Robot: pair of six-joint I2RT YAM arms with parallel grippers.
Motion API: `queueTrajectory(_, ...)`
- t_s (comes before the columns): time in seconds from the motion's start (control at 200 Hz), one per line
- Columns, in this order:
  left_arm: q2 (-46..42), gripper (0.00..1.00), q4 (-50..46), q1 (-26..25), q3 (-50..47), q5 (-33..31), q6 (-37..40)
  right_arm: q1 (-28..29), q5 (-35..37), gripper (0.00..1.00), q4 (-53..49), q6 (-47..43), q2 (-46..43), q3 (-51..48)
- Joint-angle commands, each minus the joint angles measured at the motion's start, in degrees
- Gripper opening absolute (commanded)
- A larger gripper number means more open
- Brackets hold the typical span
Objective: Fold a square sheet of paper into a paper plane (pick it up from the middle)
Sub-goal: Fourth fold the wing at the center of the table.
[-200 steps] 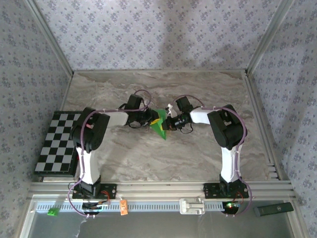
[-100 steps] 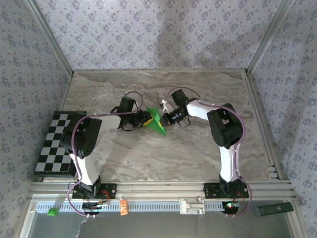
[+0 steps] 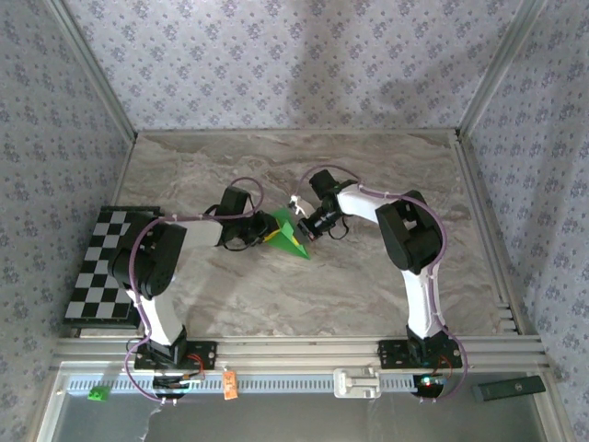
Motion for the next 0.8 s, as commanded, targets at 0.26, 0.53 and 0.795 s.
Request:
queueTrajectory(0.26, 2.45, 0.33, 0.38, -0.67, 1.86, -1.26, -1.32, -0.41, 0.53, 0.03, -1.52, -1.34, 1.35, 1.65)
queueTrajectory(0.53, 4.0, 0.43, -5.22, -1.24, 3.58, -3.25, -1.58, -0.51, 1.0, 0.06, -1.78, -1.17, 1.1, 1.66)
queueTrajectory(0.795, 7.31, 0.43, -15.3, -2.07, 6.93, -5.45, -1.58, -0.65, 1.28, 0.14, -1.43, 0.72, -0.18, 1.22)
